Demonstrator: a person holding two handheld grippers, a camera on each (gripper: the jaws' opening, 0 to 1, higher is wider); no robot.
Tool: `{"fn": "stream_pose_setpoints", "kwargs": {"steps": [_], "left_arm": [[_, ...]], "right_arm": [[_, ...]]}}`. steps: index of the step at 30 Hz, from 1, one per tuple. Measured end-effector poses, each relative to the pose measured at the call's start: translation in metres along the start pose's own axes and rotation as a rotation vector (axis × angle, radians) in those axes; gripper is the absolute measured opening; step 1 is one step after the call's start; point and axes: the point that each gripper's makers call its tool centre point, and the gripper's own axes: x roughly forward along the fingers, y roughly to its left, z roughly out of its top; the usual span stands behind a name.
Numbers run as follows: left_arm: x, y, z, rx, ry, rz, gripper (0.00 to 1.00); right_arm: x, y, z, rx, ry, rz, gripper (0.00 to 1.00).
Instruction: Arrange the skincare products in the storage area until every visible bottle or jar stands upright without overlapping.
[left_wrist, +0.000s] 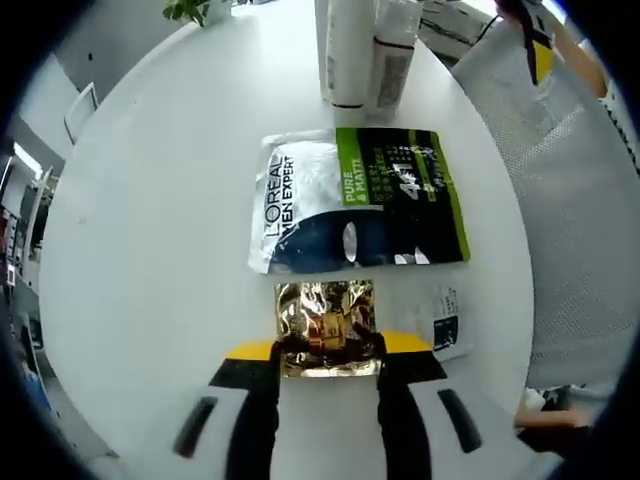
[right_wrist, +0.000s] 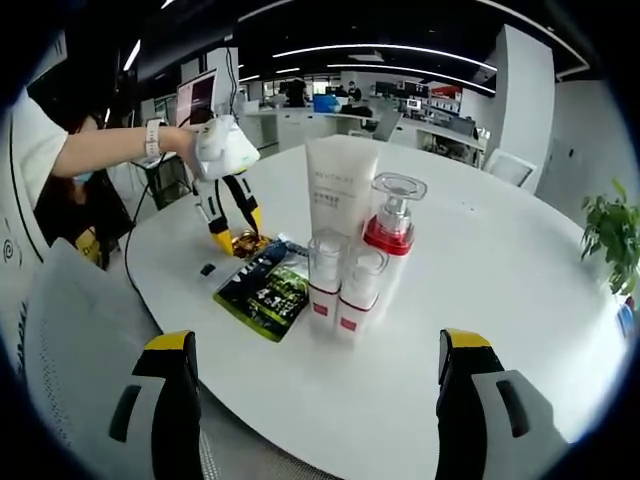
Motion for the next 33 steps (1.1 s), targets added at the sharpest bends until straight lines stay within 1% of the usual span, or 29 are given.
{"fn": "stream_pose_setpoints", "kwargs": {"steps": [2,6,10,11,13,15,16,18,20,22,23,24,26,28,30,32,33], "left_arm": [[0.000,-0.001,0.001,-0.008,-0.005,-0.005,0.34],[0.000,-0.001,0.002,-0.013,-0.011,0.001,0.36],[-0.007,-0.006,0.009,-0.018,-0.046,-0.002,0.37],[-0.012,-0.011,0.011,-0.020,-0.061,0.000,0.38],[-0.015,-0.012,0.015,-0.029,-0.087,0.007,0.41],[-0.022,-0.012,0.020,-0.056,-0.118,0.038,0.43],[-0.026,-0.014,0.023,-0.069,-0.144,0.047,0.43],[-0.034,-0.017,0.033,-0.148,-0.213,0.074,0.46],[-0.041,-0.024,0.043,-0.164,-0.268,0.089,0.50],[-0.049,-0.034,0.045,-0.173,-0.277,0.121,0.57],[-0.049,-0.030,0.045,-0.180,-0.278,0.134,0.59],[-0.053,-0.032,0.046,-0.189,-0.291,0.152,0.61],[-0.062,-0.040,0.051,-0.204,-0.342,0.190,0.64],[-0.069,-0.048,0.053,-0.236,-0.379,0.205,0.68],[-0.072,-0.050,0.052,-0.258,-0.391,0.220,0.74],[-0.083,-0.054,0.054,-0.269,-0.419,0.265,0.79],[-0.085,-0.051,0.053,-0.277,-0.432,0.286,0.82]], "right_arm": [[0.000,0.001,0.000,-0.001,0.001,0.004,1.00],[-0.001,0.001,0.001,-0.004,-0.001,0.007,1.00],[-0.002,0.001,0.002,-0.007,-0.008,0.005,1.00],[-0.002,0.001,0.003,-0.008,-0.009,0.004,1.00],[-0.003,0.001,0.003,-0.008,-0.011,0.003,1.00],[-0.003,0.000,0.005,-0.012,-0.019,-0.002,1.00],[-0.004,0.001,0.007,-0.012,-0.027,0.000,1.00],[-0.005,0.001,0.008,-0.008,-0.038,-0.005,1.00],[-0.005,0.001,0.008,-0.009,-0.040,-0.005,1.00],[-0.006,0.000,0.009,-0.015,-0.042,-0.005,1.00],[-0.008,0.001,0.011,-0.021,-0.048,-0.004,1.00],[-0.009,0.002,0.012,-0.024,-0.051,-0.002,1.00],[-0.010,0.002,0.014,-0.030,-0.057,-0.001,1.00],[-0.011,0.003,0.015,-0.037,-0.061,0.001,1.00],[-0.011,0.004,0.017,-0.044,-0.064,0.003,1.00],[-0.012,0.004,0.019,-0.048,-0.072,0.007,1.00],[-0.013,0.004,0.021,-0.047,-0.078,0.009,1.00]]}}
